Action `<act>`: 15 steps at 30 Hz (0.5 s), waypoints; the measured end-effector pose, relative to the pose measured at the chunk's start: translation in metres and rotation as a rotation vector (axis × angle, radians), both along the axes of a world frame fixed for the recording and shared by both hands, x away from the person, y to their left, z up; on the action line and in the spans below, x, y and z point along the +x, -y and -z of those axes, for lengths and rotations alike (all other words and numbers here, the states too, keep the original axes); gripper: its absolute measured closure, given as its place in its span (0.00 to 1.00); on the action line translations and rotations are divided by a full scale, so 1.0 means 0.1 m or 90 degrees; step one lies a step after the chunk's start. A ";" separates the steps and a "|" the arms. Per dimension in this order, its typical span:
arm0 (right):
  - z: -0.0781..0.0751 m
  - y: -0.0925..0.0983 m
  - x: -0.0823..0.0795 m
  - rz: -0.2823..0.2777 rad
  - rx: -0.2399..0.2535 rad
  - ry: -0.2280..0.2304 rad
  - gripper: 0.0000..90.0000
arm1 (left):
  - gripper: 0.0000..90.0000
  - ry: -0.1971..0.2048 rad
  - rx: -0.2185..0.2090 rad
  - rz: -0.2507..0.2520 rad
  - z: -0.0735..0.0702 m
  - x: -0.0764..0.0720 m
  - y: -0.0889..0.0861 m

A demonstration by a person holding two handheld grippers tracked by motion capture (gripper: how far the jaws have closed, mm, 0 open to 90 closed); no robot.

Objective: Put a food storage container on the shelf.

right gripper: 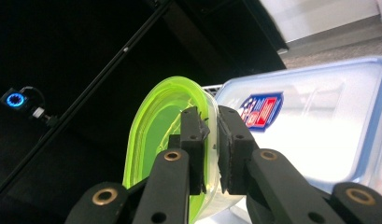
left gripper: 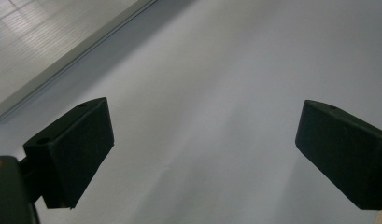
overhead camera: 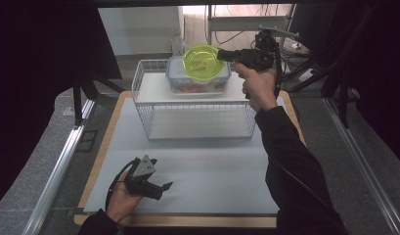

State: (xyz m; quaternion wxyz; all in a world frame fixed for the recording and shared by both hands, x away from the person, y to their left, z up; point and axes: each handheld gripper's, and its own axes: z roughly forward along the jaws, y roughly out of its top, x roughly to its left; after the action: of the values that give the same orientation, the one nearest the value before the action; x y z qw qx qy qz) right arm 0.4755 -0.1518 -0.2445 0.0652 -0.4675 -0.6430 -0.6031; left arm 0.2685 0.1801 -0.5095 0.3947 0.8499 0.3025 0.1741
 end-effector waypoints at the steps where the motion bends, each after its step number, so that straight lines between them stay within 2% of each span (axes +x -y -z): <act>1: -0.01 -0.01 0.02 0.005 -0.001 0.001 0.91 | 0.05 0.001 0.002 0.001 0.00 0.00 0.00; 15: 0.01 -0.18 0.30 0.074 0.001 -0.012 0.91 | 0.05 -0.002 0.000 0.006 0.01 0.00 0.00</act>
State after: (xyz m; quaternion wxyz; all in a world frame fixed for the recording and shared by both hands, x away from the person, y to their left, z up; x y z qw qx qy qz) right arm 0.5056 -0.1335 -0.2451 0.0365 -0.5094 -0.6138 -0.6020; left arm 0.2688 0.1799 -0.5104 0.3951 0.8517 0.2991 0.1705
